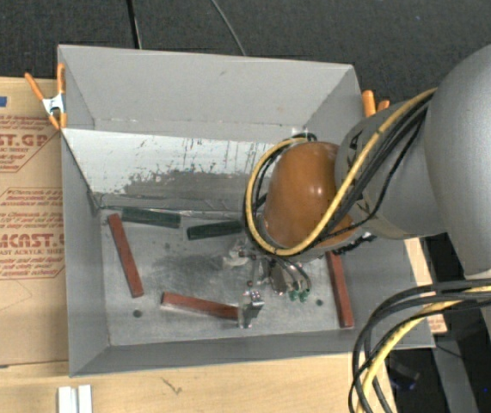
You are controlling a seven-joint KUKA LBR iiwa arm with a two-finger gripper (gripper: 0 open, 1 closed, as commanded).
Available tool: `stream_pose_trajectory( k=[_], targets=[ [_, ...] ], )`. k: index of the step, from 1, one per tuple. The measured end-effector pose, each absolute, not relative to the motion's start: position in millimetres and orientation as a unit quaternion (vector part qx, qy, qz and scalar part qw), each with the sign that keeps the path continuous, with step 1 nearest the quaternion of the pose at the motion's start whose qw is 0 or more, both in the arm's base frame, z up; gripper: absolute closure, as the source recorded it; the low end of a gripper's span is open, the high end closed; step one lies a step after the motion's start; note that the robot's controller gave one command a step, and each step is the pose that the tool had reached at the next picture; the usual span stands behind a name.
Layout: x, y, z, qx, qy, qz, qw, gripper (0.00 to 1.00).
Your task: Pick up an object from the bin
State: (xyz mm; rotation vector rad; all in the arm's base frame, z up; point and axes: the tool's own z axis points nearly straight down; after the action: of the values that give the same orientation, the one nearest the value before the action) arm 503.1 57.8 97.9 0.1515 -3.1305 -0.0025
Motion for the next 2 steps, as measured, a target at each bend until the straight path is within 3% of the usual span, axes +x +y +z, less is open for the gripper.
stream_pose_trajectory(
  k=[1,2],
  targets=[
    [487.9,74.6,87.6,0.016,-1.000,0.000,0.000,1.00],
    [487.9,74.6,87.6,0.016,-1.000,0.000,-0.001,1.00]
  ],
)
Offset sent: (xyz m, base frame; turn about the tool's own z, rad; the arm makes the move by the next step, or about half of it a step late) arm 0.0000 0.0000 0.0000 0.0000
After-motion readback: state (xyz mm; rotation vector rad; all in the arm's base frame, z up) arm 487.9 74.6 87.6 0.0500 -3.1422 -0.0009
